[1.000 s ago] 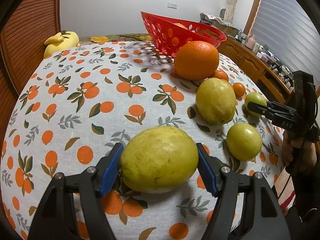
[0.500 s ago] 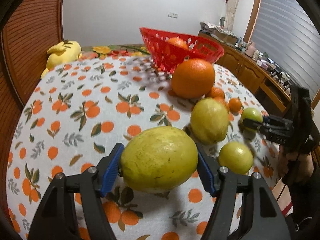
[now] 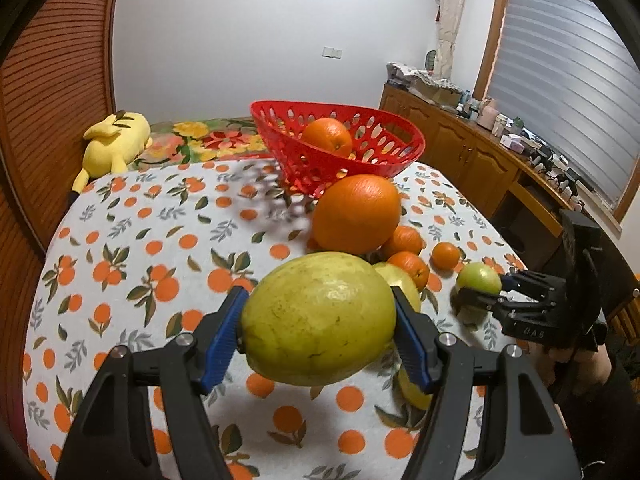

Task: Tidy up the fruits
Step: 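Lift the pomelo and pear and carry them toward the red basket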

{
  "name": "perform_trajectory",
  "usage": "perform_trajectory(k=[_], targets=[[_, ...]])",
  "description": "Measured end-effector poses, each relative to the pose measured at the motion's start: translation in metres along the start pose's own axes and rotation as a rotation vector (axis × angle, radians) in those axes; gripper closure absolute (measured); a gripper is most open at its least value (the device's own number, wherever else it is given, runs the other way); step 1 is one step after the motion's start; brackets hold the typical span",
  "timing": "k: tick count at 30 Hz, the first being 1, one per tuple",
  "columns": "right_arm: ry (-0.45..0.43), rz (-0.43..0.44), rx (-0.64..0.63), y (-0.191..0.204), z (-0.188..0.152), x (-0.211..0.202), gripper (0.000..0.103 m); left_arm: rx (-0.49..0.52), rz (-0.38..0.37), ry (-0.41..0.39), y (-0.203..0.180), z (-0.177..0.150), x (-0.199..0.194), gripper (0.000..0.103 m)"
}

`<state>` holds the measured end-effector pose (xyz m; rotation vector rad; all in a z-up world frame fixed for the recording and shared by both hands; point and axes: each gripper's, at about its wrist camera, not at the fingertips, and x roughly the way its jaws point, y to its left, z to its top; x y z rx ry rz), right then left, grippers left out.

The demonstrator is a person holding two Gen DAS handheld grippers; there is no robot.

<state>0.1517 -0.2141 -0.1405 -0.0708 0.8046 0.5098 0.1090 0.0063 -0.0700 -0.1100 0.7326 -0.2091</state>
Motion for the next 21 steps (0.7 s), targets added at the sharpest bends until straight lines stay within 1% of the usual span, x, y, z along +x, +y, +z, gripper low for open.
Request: perform_trajectory(k=[11,21], targets=[[-0.043,-0.013,-0.012,-0.003,0.009,-0.014,0.051,0.011,-0.011,-0.027,-0.007,0.018,0.007,0.034],[-0.103,-0.011,-0.049,-0.001,0.039,-0.040,0.051,0.035,-0.011,-0.063,-0.016,0.039,0.003,0.034]])
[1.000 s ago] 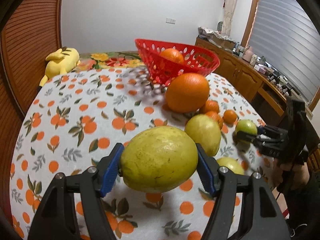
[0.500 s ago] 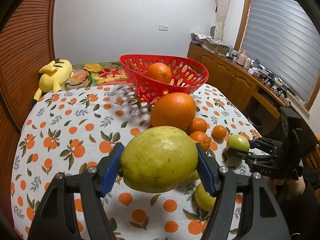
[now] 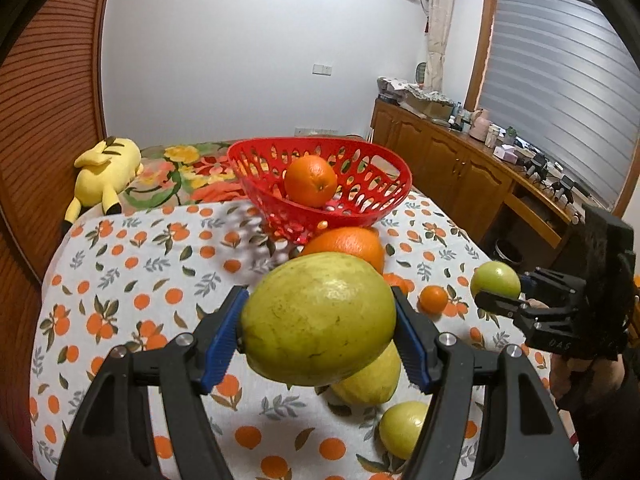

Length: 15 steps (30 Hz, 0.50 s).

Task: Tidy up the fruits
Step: 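Lift the pomelo and pear and carry them toward the red basket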

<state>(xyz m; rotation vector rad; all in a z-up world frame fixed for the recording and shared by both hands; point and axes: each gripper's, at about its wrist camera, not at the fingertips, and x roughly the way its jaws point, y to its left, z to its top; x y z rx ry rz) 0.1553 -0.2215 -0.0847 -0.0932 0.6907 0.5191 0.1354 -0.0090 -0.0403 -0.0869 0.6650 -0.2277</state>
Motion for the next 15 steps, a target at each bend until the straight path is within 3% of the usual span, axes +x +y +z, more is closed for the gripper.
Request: perform_trajectory(k=[15], targets=[[-0.015,-0.007,-0.071,0.007,0.049,0.000,0.051,0.035,-0.002,-0.032,-0.001,0.028,0.002,0.034]])
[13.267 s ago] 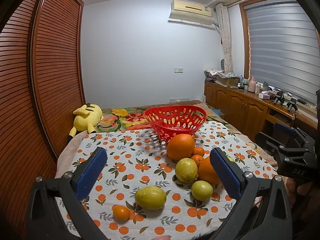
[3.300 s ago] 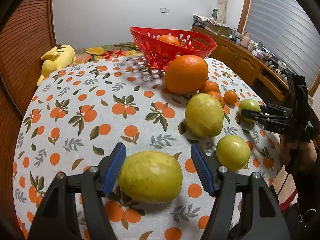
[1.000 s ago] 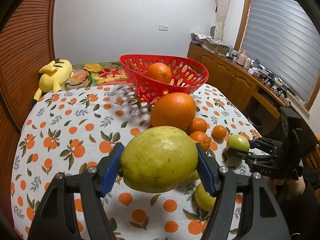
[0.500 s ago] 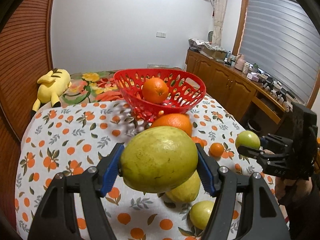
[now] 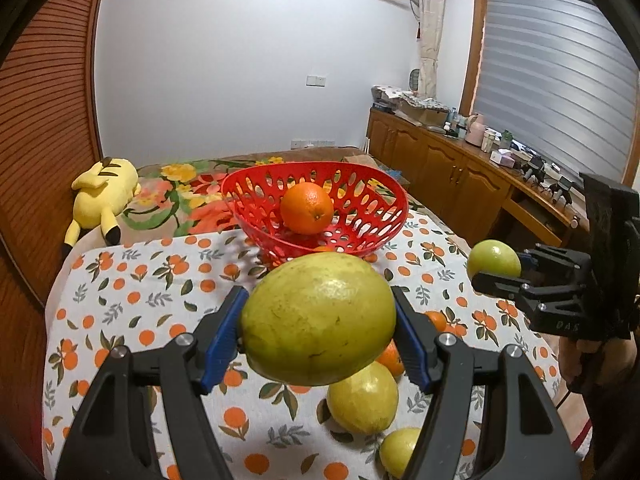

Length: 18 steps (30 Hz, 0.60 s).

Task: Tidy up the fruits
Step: 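Lift the pomelo and pear and carry them toward the red basket, then lower the pear and pomelo into the basket and open both grippers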

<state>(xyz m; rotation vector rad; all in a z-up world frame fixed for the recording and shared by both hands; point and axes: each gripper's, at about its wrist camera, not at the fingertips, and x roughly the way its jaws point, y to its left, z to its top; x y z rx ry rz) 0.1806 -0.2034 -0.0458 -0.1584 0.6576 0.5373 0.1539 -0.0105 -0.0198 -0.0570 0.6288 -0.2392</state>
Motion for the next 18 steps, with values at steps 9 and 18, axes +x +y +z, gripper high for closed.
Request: perform_trajectory(k=[9,18], targets=[[-0.017,0.016,-0.027,-0.005,0.029,0.013,0.051,0.003,0.013,0.009,0.007,0.013,0.020,0.034],[-0.007,0.042,-0.061,-0.009,0.055,0.040,0.051,0.011,0.012,0.008,0.008,0.033,0.041,0.034]])
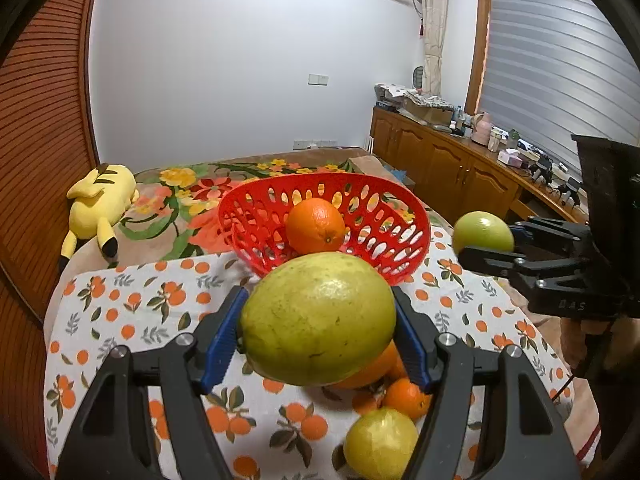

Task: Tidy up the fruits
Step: 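Lower the pear and pomelo into the basket and open both grippers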

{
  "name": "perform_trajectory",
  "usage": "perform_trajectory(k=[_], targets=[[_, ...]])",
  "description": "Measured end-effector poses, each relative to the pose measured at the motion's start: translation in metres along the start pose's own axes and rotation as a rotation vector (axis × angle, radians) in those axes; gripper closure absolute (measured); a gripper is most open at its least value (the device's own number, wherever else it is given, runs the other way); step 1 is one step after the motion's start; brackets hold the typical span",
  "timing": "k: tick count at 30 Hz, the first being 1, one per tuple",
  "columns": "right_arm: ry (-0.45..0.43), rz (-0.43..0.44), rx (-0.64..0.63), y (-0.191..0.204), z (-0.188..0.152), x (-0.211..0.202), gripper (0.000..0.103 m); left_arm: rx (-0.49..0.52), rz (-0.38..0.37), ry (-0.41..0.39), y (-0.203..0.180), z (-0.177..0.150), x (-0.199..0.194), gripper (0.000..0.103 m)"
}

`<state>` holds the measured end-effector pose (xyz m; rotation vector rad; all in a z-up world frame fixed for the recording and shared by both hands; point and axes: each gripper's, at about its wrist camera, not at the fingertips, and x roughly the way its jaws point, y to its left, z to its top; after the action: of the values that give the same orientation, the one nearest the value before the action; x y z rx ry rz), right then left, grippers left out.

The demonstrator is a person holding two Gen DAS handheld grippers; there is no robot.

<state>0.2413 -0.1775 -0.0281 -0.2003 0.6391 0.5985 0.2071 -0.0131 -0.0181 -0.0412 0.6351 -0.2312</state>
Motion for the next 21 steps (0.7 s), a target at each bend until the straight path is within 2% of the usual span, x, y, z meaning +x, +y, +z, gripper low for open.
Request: perform_trajectory(k=[11,21], targets=[[0.048,0.031,-0.053,-0.008,0.023,0.047,0.051,0.008,-0.007,0.021,0.009,0.024,0.039,0.034],[0.110,0.053,-0.087,-0.012,0.025,0.077,0.051,0.016,-0.017,0.039,0.015,0.035,0.066,0.034]])
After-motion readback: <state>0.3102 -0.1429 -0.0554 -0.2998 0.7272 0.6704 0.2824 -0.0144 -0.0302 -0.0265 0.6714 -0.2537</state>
